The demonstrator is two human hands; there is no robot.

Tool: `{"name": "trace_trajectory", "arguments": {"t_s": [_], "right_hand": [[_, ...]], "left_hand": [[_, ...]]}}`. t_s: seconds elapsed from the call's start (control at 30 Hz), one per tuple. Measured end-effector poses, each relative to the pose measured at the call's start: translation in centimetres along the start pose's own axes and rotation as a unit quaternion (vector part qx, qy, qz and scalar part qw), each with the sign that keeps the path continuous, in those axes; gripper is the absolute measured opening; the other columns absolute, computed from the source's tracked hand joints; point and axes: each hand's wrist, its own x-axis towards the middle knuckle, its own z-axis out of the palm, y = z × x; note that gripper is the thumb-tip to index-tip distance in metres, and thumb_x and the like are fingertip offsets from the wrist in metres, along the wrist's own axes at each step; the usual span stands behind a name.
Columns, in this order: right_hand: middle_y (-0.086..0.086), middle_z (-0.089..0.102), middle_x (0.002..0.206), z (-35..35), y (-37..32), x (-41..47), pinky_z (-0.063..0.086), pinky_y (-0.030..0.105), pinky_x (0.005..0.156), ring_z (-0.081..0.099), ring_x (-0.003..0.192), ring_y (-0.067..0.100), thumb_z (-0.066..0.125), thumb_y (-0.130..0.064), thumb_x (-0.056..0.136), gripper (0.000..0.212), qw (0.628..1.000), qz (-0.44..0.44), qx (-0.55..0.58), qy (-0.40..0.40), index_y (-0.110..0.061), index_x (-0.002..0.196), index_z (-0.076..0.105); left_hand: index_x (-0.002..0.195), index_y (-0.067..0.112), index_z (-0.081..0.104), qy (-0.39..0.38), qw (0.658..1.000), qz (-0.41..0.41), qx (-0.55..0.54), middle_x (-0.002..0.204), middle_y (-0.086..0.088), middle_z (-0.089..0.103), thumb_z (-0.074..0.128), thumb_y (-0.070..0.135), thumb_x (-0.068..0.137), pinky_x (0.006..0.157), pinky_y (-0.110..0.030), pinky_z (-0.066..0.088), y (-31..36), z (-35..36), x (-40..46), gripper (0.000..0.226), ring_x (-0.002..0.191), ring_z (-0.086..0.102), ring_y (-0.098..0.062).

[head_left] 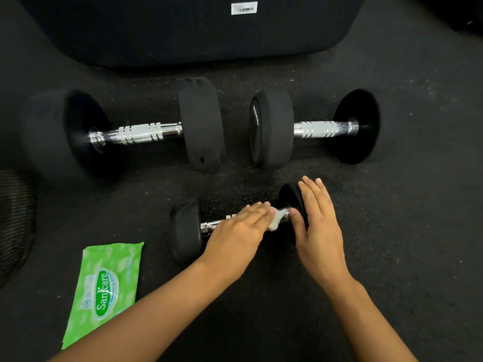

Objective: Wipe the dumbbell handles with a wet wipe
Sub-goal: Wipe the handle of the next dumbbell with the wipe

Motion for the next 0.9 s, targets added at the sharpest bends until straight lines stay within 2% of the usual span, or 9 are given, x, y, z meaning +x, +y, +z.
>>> {"name": "trace_trajectory", "arguments": {"t_s": [0.1,0.17,0.33,0.4,0.5,0.6,0.7,0.8,0.9], "right_hand": [[-0.002,0.032,0.147,0.0,0.1,0.1,0.013,0.018,0.112,0.012,0.140,0.007,0.051,-0.017,0.093,0.049,1.000,-0.003,0.006,0.006,-0.009,0.139,0.037],[-0.001,0.033,0.147,0.1,0.0,0.2,0.011,0.017,0.112,0.012,0.140,0.007,0.051,-0.015,0.094,0.048,1.000,-0.002,0.010,0.007,-0.008,0.139,0.037],[-0.001,0.033,0.147,0.1,-0.2,0.3,0.011,0.018,0.112,0.011,0.140,0.006,0.051,-0.014,0.094,0.048,1.000,0.008,0.011,0.011,-0.009,0.139,0.037],[-0.001,0.033,0.147,0.2,0.0,0.3,0.014,0.022,0.113,0.012,0.140,0.007,0.050,-0.015,0.094,0.047,1.000,0.003,0.013,0.011,-0.008,0.139,0.038],[0.000,0.034,0.147,0.2,0.1,0.4,0.019,0.029,0.113,0.013,0.140,0.008,0.050,-0.016,0.094,0.046,1.000,-0.001,0.016,0.012,-0.007,0.138,0.039],[-0.001,0.034,0.147,0.2,0.0,0.5,0.016,0.025,0.112,0.012,0.140,0.006,0.049,-0.017,0.095,0.046,1.000,0.001,0.013,0.010,-0.008,0.139,0.038],[-0.002,0.035,0.147,0.1,-0.1,0.7,0.012,0.018,0.111,0.012,0.139,0.005,0.049,-0.019,0.095,0.045,1.000,0.007,0.011,0.011,-0.009,0.138,0.039],[0.000,0.036,0.146,0.3,0.0,0.8,0.011,0.015,0.111,0.014,0.139,0.006,0.049,-0.016,0.095,0.045,1.000,-0.001,0.011,0.013,-0.007,0.137,0.040],[0.001,0.037,0.146,0.3,0.1,0.7,0.016,0.024,0.112,0.014,0.139,0.008,0.050,-0.015,0.095,0.044,1.000,-0.001,0.013,0.016,-0.007,0.137,0.040]], "left_hand": [[0.119,0.002,0.061,-0.006,0.999,0.034,0.031,0.122,-0.014,0.061,0.041,0.009,0.081,0.093,-0.040,0.049,-0.1,-0.1,-0.3,0.043,0.112,0.060,-0.026],[0.125,0.013,0.059,-0.070,0.997,-0.026,0.012,0.126,-0.010,0.060,0.048,0.010,0.088,0.091,-0.043,0.050,0.4,-0.7,1.5,0.039,0.113,0.058,-0.027],[0.097,0.020,0.063,-0.171,0.978,-0.105,-0.054,0.090,-0.006,0.065,0.047,0.016,0.095,0.075,-0.038,0.048,-0.3,-1.2,5.6,0.017,0.091,0.061,-0.028],[0.114,0.023,0.061,-0.153,0.982,-0.060,-0.089,0.115,-0.003,0.064,0.046,0.014,0.095,0.091,-0.036,0.046,-0.4,-0.9,4.2,0.026,0.110,0.057,-0.023],[0.139,0.021,0.043,-0.138,0.987,0.014,-0.075,0.145,0.001,0.041,0.048,0.003,0.090,0.112,-0.025,0.025,-0.7,-0.7,2.3,0.053,0.133,0.036,-0.011],[0.121,0.031,0.061,-0.172,0.977,-0.036,-0.122,0.117,-0.004,0.065,0.049,0.014,0.091,0.093,-0.033,0.046,-1.6,-1.6,5.0,0.036,0.110,0.060,-0.020],[0.101,0.023,0.073,-0.211,0.950,-0.131,-0.188,0.091,-0.004,0.072,0.064,0.021,0.086,0.081,-0.025,0.045,-1.4,-2.5,7.5,0.017,0.087,0.063,-0.013],[0.095,0.021,0.071,-0.119,0.987,-0.066,-0.085,0.088,-0.006,0.071,0.051,0.028,0.090,0.078,-0.037,0.052,-0.3,-1.7,5.2,0.022,0.083,0.066,-0.023],[0.108,0.015,0.067,-0.056,0.998,0.004,-0.015,0.106,-0.008,0.070,0.034,0.029,0.090,0.079,-0.041,0.056,0.9,-0.6,2.6,0.040,0.096,0.067,-0.027]]}}
